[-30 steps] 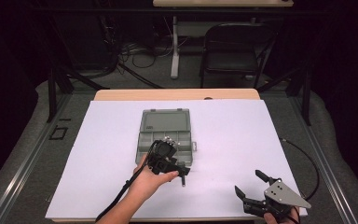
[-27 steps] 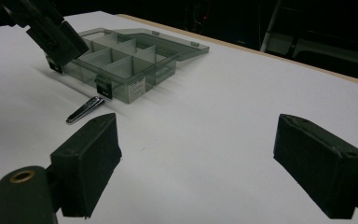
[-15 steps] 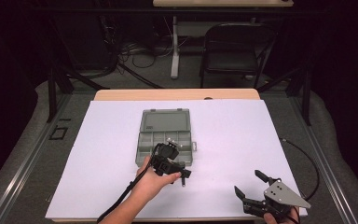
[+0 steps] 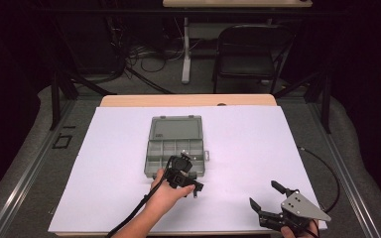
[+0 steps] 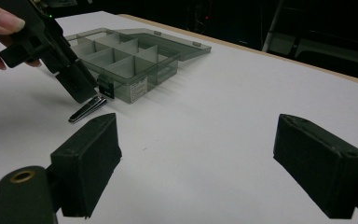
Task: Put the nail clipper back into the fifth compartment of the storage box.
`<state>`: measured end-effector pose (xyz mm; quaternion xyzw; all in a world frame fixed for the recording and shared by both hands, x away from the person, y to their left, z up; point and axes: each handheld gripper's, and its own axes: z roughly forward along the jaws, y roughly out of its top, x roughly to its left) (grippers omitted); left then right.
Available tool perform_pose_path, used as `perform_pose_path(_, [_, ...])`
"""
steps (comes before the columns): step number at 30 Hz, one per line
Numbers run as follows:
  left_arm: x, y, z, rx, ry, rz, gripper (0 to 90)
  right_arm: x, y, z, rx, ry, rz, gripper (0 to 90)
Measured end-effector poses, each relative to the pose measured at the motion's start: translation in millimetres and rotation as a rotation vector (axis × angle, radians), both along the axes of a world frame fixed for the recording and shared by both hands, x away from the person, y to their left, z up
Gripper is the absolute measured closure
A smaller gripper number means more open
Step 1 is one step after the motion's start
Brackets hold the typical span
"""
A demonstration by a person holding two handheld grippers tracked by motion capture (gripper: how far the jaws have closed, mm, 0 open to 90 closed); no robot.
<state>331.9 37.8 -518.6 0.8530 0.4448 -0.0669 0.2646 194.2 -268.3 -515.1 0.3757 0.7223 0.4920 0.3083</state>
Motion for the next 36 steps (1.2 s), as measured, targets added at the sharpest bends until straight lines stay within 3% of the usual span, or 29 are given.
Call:
perform_pose_path(19, [3.5, -7.8, -12.0, 0.012, 0.001, 0.012, 47.7, 0.5, -1.0, -0.1, 0.013, 0.003, 0.005, 14.1])
perform_pose_path(25, [3.4, -11.1, -14.7, 0.038, -0.010, 0.012, 52.1, 0.8, -1.0, -0.4, 0.012, 0.007, 0.009, 14.1])
perform_pose_path(36, [4.7, -14.1, -14.2, 0.067, 0.013, 0.084, 58.5, 1.1, 0.8, -1.5, 0.020, 0.013, 0.014, 14.2])
